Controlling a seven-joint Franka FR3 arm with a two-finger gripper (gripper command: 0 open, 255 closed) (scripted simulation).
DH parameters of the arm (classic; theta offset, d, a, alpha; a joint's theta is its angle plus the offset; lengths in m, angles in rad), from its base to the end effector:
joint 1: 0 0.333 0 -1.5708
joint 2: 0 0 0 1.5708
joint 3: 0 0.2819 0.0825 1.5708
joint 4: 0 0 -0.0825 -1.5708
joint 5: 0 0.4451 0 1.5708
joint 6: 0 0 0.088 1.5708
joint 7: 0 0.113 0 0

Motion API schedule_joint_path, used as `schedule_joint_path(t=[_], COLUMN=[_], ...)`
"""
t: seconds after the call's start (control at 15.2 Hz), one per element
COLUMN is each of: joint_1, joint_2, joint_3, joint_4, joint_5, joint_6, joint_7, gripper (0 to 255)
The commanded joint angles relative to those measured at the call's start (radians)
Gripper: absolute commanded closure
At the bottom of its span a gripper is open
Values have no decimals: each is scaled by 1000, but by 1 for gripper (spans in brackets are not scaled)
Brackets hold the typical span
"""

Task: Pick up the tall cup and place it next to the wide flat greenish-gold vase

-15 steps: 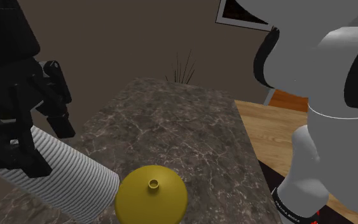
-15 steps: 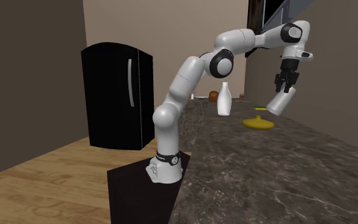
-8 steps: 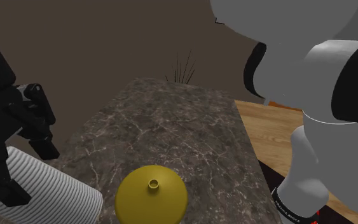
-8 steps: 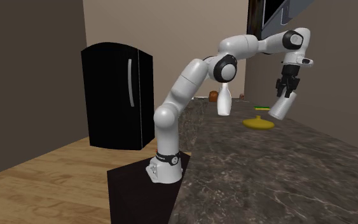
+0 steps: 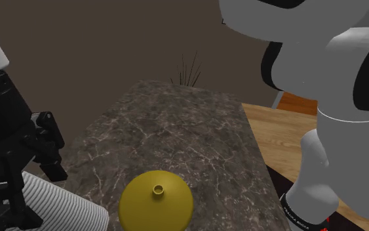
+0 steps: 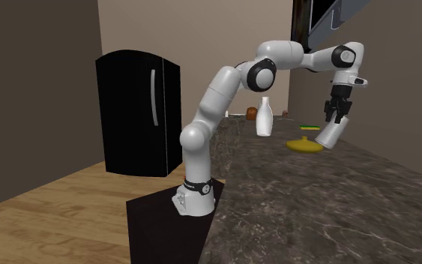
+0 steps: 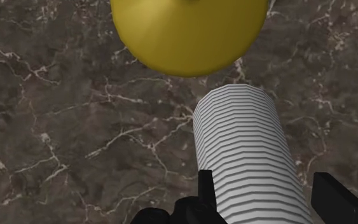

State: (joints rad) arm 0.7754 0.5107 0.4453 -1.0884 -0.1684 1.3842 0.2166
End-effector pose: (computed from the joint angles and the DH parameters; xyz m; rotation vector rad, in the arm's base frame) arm 0.3317 0.6327 0.5031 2.7137 1.4037 -0.2462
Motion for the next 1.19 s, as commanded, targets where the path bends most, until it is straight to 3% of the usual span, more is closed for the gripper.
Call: schedule_joint_path(t=[0.0,0.59,1.12], joint_1=[-8,-33,-34], joint_2=[-7,-28,-28], joint_3=[0,0,0], joint_4=[-52,-214,-214], joint_5=[4,10,10], joint_6=[36,176,176], joint_7=[1,2,2], gripper=[255,255,255])
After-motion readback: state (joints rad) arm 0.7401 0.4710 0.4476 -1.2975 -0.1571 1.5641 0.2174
